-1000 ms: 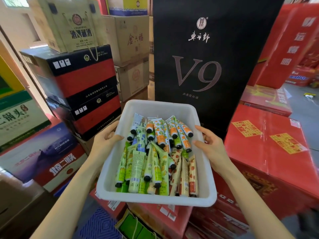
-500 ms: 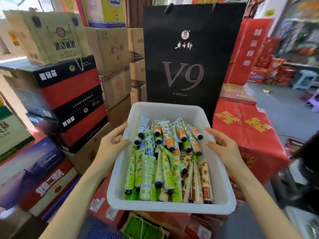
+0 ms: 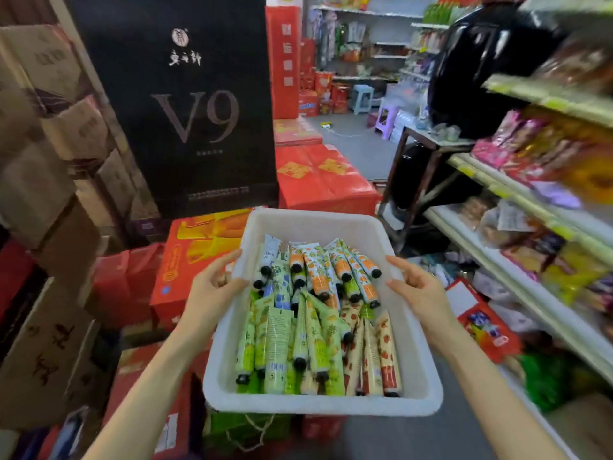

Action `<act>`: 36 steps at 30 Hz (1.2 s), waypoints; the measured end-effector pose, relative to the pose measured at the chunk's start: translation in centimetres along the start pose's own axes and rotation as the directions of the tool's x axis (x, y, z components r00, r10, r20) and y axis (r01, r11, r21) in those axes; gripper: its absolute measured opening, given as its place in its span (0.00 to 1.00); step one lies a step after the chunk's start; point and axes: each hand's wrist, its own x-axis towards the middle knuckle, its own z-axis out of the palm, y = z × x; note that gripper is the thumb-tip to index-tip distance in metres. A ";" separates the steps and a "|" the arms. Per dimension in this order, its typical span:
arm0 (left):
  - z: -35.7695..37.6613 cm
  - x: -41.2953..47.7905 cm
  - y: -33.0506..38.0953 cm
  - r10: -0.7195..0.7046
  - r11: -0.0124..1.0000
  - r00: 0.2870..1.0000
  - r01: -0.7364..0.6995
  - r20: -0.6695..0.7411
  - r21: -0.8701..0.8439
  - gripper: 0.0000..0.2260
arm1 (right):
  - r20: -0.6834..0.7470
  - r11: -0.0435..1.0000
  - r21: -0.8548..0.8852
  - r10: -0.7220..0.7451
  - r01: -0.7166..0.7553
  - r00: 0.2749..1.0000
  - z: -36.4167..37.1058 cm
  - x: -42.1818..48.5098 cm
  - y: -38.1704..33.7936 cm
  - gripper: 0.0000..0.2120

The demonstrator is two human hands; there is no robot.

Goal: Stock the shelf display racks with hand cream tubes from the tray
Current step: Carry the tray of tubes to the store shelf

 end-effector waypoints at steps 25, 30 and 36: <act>29.4 -22.9 8.7 0.167 0.985 0.617 -0.129 0.769 -0.111 0.17 | -0.754 0.990 0.058 0.128 -0.129 0.644 -28.5 -38.2 5.3 0.18; 34.4 -31.9 10.9 0.185 0.982 0.501 -0.123 0.845 -0.141 0.17 | -0.821 0.988 0.092 0.148 -0.127 0.552 -33.9 -47.1 6.0 0.19; 40.9 -40.1 12.5 0.198 0.979 0.343 -0.106 0.918 -0.172 0.17 | -0.895 0.984 0.081 0.141 -0.157 0.422 -39.2 -56.1 7.3 0.19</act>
